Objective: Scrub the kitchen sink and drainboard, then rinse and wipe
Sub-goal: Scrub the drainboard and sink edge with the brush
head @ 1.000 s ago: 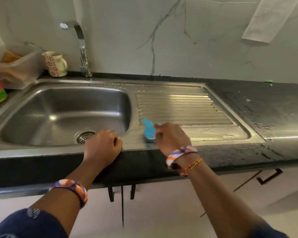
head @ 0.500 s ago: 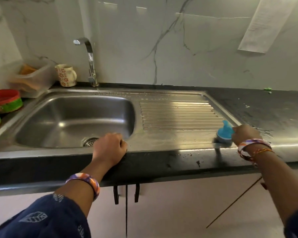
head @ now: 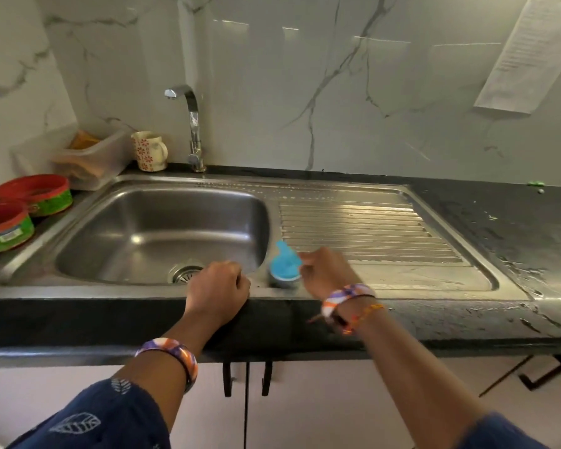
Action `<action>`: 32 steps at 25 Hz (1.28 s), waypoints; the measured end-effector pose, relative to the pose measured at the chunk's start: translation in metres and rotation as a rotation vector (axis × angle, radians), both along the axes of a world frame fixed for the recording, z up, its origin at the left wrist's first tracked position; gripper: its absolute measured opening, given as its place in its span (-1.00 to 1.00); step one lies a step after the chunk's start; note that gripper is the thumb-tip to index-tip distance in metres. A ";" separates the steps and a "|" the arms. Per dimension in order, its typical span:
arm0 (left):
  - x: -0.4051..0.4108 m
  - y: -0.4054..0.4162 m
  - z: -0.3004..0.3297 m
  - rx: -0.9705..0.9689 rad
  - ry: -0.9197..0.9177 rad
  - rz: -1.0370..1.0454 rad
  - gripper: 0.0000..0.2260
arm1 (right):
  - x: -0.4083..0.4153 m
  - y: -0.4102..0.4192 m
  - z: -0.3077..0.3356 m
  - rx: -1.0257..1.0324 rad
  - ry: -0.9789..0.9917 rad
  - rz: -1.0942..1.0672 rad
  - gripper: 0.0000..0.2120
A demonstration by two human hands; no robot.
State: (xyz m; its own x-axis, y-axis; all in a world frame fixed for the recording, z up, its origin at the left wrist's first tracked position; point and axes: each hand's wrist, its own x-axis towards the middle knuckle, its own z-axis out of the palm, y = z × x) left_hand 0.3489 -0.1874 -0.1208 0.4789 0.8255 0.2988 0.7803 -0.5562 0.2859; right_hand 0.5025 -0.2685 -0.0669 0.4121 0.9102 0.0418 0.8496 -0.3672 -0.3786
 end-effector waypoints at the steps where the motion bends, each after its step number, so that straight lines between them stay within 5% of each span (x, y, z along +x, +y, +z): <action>1: 0.000 0.000 -0.001 -0.009 -0.004 -0.001 -0.82 | 0.023 -0.017 0.002 -0.001 0.011 -0.075 -0.66; 8: 0.003 0.003 -0.002 -0.016 0.004 0.016 -0.79 | 0.149 -0.099 0.032 -0.215 -0.090 -0.599 -0.72; 13: 0.004 0.005 -0.002 -0.040 0.021 0.027 -0.79 | 0.026 -0.040 0.026 -0.134 0.107 -0.184 -0.69; 16: 0.004 0.001 -0.001 -0.004 0.017 0.061 -0.80 | -0.039 0.016 0.005 -0.035 -0.013 0.041 -0.68; 23: 0.002 0.008 -0.006 -0.013 0.011 0.023 -0.80 | 0.011 0.099 0.000 0.032 -0.116 -0.034 -0.72; 28: 0.004 0.005 -0.003 -0.036 0.008 0.037 -0.78 | 0.022 0.021 -0.009 0.035 -0.052 0.205 -0.64; 32: 0.002 0.006 -0.005 -0.037 0.003 0.017 -0.77 | 0.132 -0.042 0.013 -0.106 -0.132 -0.309 -0.68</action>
